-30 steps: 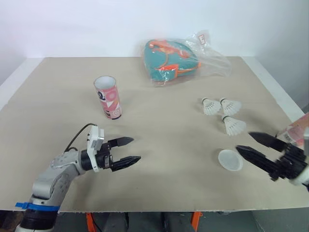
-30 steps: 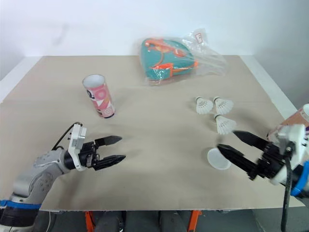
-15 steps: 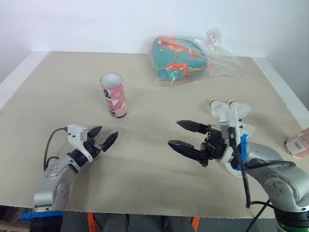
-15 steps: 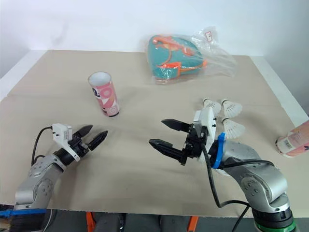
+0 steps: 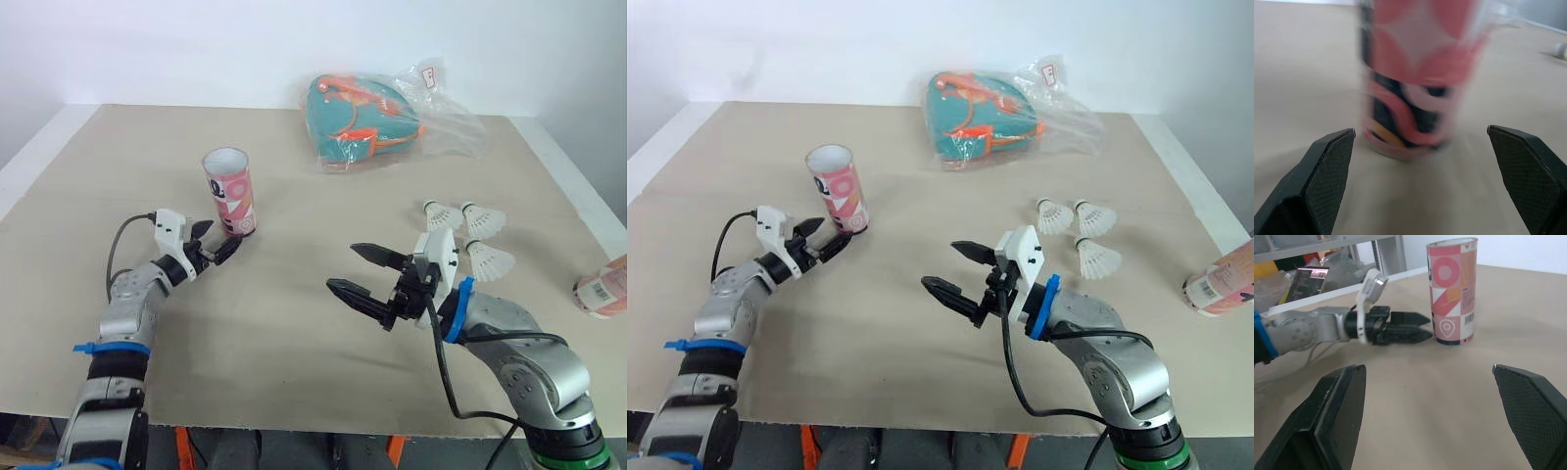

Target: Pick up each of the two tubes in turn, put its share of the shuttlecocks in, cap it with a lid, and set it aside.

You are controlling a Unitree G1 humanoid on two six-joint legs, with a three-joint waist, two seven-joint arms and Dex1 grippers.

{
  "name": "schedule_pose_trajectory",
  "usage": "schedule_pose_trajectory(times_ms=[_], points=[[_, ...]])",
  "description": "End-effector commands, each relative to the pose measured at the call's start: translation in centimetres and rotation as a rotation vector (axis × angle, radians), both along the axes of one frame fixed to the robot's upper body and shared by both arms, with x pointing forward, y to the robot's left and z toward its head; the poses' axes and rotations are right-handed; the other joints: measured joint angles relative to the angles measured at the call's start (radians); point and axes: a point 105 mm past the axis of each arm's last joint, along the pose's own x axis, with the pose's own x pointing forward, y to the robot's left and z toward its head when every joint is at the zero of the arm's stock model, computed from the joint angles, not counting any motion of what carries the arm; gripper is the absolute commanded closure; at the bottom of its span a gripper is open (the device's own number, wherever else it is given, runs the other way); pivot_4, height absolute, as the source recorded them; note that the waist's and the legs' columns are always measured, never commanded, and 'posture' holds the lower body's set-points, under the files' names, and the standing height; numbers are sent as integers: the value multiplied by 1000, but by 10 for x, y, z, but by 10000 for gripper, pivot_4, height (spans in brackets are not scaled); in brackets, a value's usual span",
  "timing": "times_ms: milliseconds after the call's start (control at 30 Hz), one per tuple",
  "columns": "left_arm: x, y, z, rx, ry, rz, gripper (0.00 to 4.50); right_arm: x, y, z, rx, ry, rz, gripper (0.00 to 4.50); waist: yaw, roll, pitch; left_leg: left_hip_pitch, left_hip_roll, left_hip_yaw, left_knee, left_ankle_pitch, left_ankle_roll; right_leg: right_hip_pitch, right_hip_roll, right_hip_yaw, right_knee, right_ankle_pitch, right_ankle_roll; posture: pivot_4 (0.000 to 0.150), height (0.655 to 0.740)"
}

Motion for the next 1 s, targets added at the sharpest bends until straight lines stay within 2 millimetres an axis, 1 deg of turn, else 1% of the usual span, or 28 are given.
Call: schedule_pose_trajectory(times_ms=[33, 200, 333, 467, 633, 900, 967, 1000], points=[[10, -3, 11, 21, -50, -21, 0, -6, -4, 16, 17, -74, -18, 703, 0, 0, 0, 0, 0, 0, 0, 0, 0, 0, 0, 0, 0, 0, 0, 1500, 7400], [19, -18, 12, 69, -72, -82, 0, -8, -6, 20, 11, -88, -36, 703, 0, 0, 0, 0, 0, 0, 0, 0, 0, 0, 0, 0, 0, 0, 0, 1500, 7400], [26, -28, 11, 107, -78, -118, 0, -16, -5, 32, 27, -124, -24, 703, 0, 0, 0, 0, 0, 0, 0, 0, 0, 0, 0, 0, 1, 0, 0, 1500, 7400], [33, -30, 15, 139, -85, -122, 0, -14, -8, 40, 46, -144, -59, 703, 0, 0, 0, 0, 0, 0, 0, 0, 0, 0, 0, 0, 0, 0, 0, 1500, 7400], [39, -32, 21, 168, -96, -127, 0, -9, -13, 42, 69, -143, -106, 703, -1, 0, 0, 0, 0, 0, 0, 0, 0, 0, 0, 0, 1, 0, 0, 1500, 7400], [38, -43, 19, 184, -107, -170, 0, -9, -13, 42, 69, -133, -109, 703, -2, 0, 0, 0, 0, 0, 0, 0, 0, 0, 0, 0, 1, 0, 0, 1500, 7400], [39, -45, 20, 177, -111, -165, 5372, -8, -13, 42, 68, -132, -105, 0, -2, 0, 0, -1, 0, 0, 0, 0, 0, 0, 0, 0, 1, 0, 0, 1500, 7400], [40, -45, 21, 173, -115, -162, 8946, -8, -12, 42, 66, -131, -101, 0, -2, 0, 0, -1, 0, 0, 0, 0, 0, 0, 0, 0, 1, 0, -1, 1500, 7400]])
